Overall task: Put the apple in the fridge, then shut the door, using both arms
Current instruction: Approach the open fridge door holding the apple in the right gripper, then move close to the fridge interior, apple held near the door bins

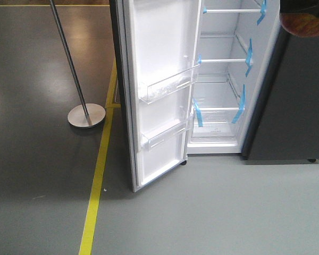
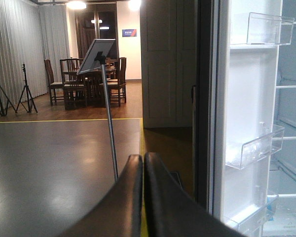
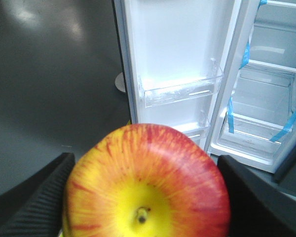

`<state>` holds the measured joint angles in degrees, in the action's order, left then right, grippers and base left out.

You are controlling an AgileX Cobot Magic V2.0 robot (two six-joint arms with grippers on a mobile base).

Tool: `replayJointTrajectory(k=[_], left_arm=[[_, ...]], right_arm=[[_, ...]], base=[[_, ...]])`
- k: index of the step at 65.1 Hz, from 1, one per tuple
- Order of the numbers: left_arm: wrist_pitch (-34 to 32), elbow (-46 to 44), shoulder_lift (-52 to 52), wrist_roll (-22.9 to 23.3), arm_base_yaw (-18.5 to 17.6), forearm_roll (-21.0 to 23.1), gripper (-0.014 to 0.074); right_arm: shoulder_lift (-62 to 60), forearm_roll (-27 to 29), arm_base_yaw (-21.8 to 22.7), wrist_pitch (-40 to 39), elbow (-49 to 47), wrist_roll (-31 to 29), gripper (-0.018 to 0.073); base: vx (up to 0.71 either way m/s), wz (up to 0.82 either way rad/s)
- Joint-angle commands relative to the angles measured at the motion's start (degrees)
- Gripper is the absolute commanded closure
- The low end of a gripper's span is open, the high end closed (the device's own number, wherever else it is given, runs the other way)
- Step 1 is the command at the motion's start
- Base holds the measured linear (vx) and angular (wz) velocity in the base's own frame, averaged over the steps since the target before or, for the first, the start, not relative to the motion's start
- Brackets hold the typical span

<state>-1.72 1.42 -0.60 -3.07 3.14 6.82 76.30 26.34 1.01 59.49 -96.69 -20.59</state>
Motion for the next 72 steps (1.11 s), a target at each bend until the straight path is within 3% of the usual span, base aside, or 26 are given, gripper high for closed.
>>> replayJointTrajectory(k=[1,72], left_arm=[[-4.4,-1.1,-0.8,0.6,-0.3,0.2,0.0603],[-4.4,-1.1,-0.8,0.6,-0.3,0.2,0.0603]], right_arm=[[-1.5,1.5,0.3,-4.0,-1.9,-0.5,0.0298],[-1.5,1.5,0.3,-4.0,-1.9,-0.5,0.0298]], base=[[0.12,0.0],[0.12,0.0]])
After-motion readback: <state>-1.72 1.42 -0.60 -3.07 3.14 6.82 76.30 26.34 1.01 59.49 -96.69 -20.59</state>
